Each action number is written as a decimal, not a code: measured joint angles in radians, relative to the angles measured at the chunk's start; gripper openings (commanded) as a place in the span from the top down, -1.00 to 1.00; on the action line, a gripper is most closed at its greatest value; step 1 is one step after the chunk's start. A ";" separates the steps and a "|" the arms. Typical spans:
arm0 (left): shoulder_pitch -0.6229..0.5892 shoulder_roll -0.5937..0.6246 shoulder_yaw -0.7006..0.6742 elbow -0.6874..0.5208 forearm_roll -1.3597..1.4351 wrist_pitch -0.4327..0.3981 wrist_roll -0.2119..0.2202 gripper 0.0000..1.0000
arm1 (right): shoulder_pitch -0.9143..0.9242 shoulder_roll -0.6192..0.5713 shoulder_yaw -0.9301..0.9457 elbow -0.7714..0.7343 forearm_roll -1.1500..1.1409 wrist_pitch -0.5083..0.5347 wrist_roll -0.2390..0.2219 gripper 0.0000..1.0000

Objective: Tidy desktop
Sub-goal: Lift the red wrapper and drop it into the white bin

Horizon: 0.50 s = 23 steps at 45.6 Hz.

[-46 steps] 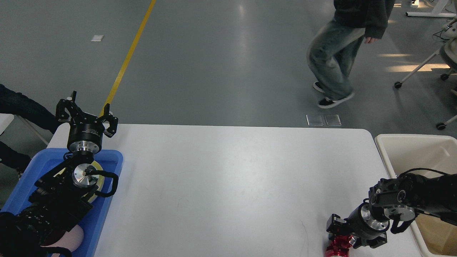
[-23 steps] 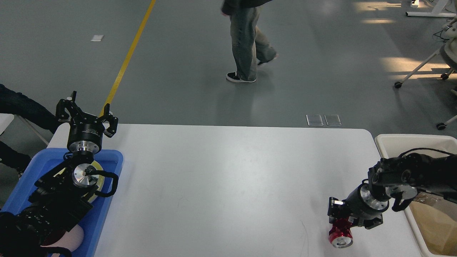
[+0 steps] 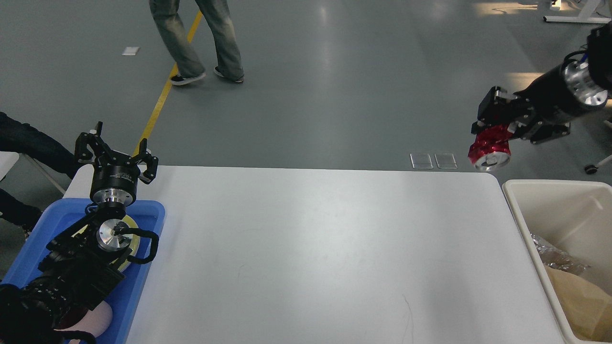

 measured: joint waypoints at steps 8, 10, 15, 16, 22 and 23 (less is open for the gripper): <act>0.000 0.000 0.000 0.000 0.000 0.000 0.000 -0.93 | 0.004 -0.032 -0.014 -0.048 -0.005 -0.033 0.000 1.00; 0.000 0.000 0.000 0.000 0.000 0.000 0.000 -0.93 | -0.035 -0.034 -0.022 -0.083 -0.002 -0.063 0.000 1.00; 0.000 0.000 0.000 0.000 0.000 0.000 0.000 -0.93 | -0.205 -0.037 -0.029 -0.187 0.006 -0.202 0.000 1.00; 0.000 0.000 0.000 0.000 0.000 0.000 0.000 -0.93 | -0.240 -0.037 -0.027 -0.204 0.006 -0.237 0.000 1.00; 0.000 0.000 0.000 0.000 0.000 0.000 0.000 -0.93 | -0.455 -0.038 -0.017 -0.271 0.009 -0.514 0.000 0.81; 0.000 0.000 0.000 0.000 0.000 0.000 0.000 -0.93 | -0.484 -0.038 -0.016 -0.275 0.009 -0.561 0.000 0.81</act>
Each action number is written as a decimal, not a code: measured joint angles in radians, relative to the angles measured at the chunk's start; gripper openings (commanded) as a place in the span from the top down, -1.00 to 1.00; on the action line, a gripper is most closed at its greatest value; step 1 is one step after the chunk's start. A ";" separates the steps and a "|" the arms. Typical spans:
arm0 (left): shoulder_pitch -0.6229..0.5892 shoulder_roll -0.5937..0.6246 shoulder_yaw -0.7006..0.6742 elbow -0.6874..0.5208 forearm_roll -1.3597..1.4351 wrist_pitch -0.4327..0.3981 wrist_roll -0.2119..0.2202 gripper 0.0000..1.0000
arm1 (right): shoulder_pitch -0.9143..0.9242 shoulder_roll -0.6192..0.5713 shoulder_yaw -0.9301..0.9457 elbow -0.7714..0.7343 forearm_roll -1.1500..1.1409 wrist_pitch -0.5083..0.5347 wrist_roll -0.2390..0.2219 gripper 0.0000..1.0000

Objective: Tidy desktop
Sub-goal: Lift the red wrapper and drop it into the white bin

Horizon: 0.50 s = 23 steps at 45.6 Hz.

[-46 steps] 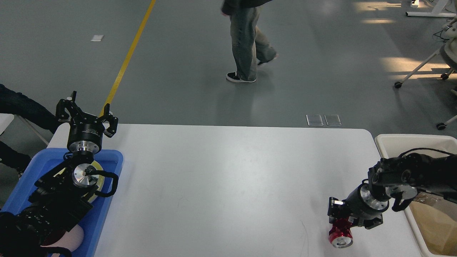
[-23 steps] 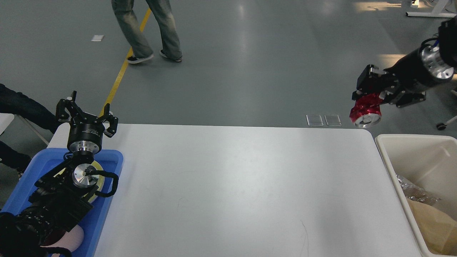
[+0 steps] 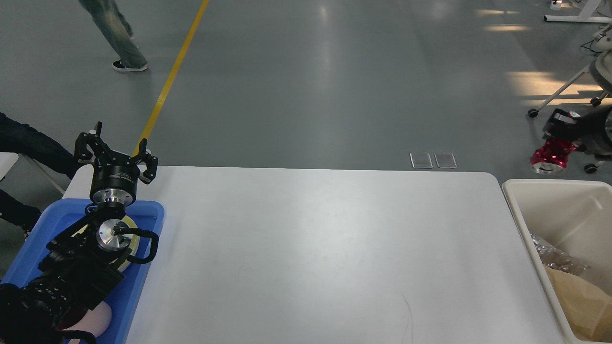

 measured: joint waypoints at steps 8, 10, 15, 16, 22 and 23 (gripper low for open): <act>0.000 0.000 0.000 0.000 0.000 0.000 0.000 -0.93 | -0.254 0.006 0.005 -0.094 -0.001 -0.288 0.002 0.80; 0.000 0.000 0.000 0.001 0.000 0.000 0.000 -0.93 | -0.318 0.011 0.010 -0.146 0.000 -0.307 0.001 0.79; 0.000 0.000 0.000 0.001 0.000 0.000 0.000 -0.93 | -0.450 0.026 0.064 -0.250 -0.001 -0.321 0.002 0.43; 0.000 0.000 0.000 0.001 0.000 0.000 0.000 -0.93 | -0.471 0.028 0.077 -0.263 -0.001 -0.322 0.002 0.11; 0.000 0.000 0.000 0.001 0.000 0.000 0.000 -0.93 | -0.561 0.033 0.139 -0.342 -0.002 -0.324 0.003 -1.00; 0.000 0.000 0.000 0.001 0.000 0.000 0.000 -0.93 | -0.566 0.034 0.144 -0.353 -0.002 -0.324 0.004 -1.00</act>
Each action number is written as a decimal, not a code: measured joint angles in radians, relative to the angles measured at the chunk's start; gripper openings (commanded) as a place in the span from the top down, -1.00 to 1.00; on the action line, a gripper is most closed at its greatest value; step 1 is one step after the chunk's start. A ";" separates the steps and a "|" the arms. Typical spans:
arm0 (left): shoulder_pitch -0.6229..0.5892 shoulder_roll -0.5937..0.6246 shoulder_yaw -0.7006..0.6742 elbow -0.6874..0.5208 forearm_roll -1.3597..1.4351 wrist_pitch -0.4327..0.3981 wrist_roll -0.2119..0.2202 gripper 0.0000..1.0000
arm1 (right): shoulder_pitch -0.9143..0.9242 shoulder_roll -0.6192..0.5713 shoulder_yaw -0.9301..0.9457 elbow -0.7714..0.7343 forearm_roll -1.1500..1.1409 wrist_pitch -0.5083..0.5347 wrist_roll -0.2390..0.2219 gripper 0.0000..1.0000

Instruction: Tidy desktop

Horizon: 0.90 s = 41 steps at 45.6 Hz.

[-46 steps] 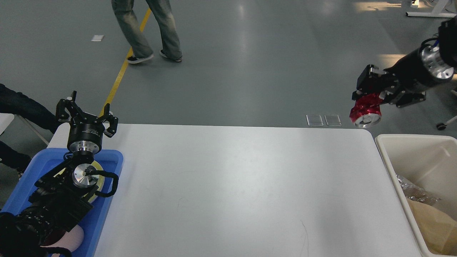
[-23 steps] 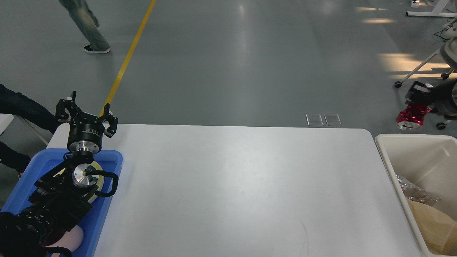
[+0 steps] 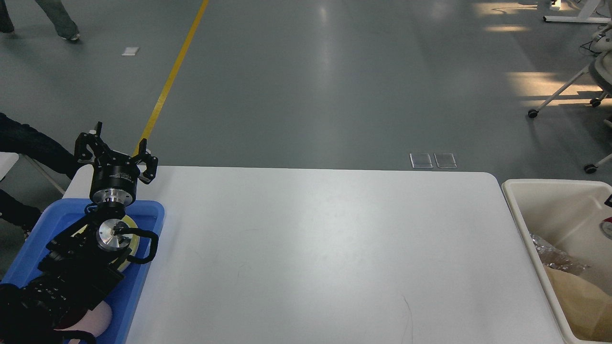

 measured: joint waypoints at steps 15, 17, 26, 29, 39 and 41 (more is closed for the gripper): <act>0.000 0.000 0.000 0.000 0.000 0.000 0.000 -0.93 | -0.025 0.005 0.020 -0.028 0.000 0.007 0.003 -1.00; 0.000 0.000 0.000 0.000 0.000 0.000 0.000 -0.93 | -0.025 0.005 0.021 -0.028 0.001 0.007 0.003 -1.00; 0.000 0.000 0.000 0.000 0.000 0.000 0.000 -0.93 | -0.025 0.005 0.022 -0.024 0.001 0.009 0.003 -1.00; 0.000 0.000 0.000 0.000 0.000 0.000 0.000 -0.93 | -0.025 0.006 0.047 -0.022 0.001 0.010 0.003 -1.00; 0.000 0.000 0.000 0.000 0.000 0.000 0.000 -0.93 | -0.040 0.007 0.429 -0.033 -0.003 0.006 0.010 -1.00; 0.000 0.000 0.000 0.000 0.000 0.000 0.000 -0.93 | -0.043 0.007 0.557 -0.034 -0.004 0.004 0.011 -1.00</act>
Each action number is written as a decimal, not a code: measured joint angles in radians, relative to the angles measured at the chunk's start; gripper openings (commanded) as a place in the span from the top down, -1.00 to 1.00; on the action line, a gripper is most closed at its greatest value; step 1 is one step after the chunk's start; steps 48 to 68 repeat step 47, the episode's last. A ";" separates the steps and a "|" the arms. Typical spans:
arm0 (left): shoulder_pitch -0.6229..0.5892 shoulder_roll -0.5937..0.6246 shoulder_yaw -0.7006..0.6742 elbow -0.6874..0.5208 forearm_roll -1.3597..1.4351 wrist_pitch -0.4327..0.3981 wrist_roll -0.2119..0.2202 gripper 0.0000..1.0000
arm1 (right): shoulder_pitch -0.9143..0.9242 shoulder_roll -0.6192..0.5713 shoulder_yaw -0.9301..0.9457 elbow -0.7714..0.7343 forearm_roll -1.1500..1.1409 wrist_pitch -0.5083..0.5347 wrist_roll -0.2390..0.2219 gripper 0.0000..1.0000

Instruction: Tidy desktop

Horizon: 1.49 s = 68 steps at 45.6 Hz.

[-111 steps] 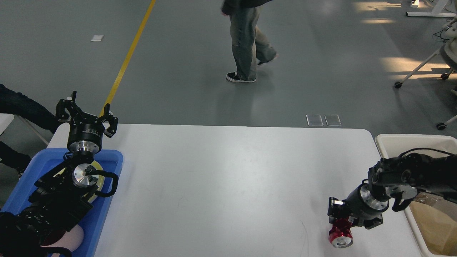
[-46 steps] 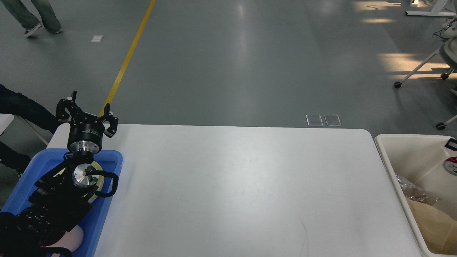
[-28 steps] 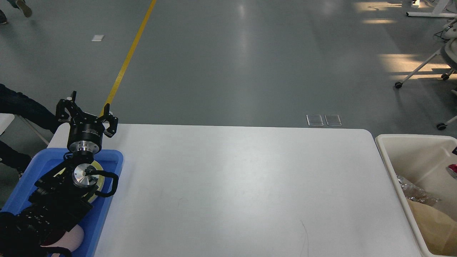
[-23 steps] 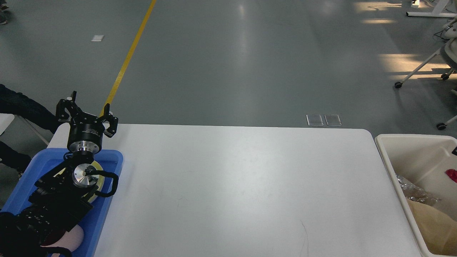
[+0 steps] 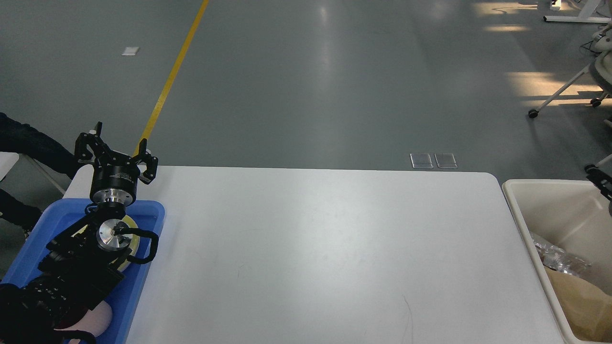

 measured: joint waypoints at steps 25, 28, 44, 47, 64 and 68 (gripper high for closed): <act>0.000 0.000 0.000 0.000 0.000 0.000 0.000 -0.93 | -0.106 0.187 0.876 0.110 -0.015 0.007 0.571 -1.00; 0.000 0.000 0.000 0.000 0.000 0.000 0.000 -0.93 | -0.121 0.213 0.883 0.121 -0.015 0.008 0.626 -1.00; 0.000 0.000 0.000 0.000 0.000 0.000 0.000 -0.93 | -0.183 0.293 0.945 0.159 -0.015 0.008 0.644 -1.00; 0.000 0.000 0.000 0.000 0.000 0.000 0.000 -0.93 | -0.191 0.299 0.965 0.162 -0.015 0.008 0.644 -1.00; 0.000 0.000 0.000 0.000 0.000 0.000 0.000 -0.93 | -0.191 0.299 0.965 0.162 -0.015 0.008 0.644 -1.00; 0.000 0.000 0.000 0.000 0.000 0.000 0.000 -0.93 | -0.191 0.299 0.965 0.162 -0.015 0.008 0.644 -1.00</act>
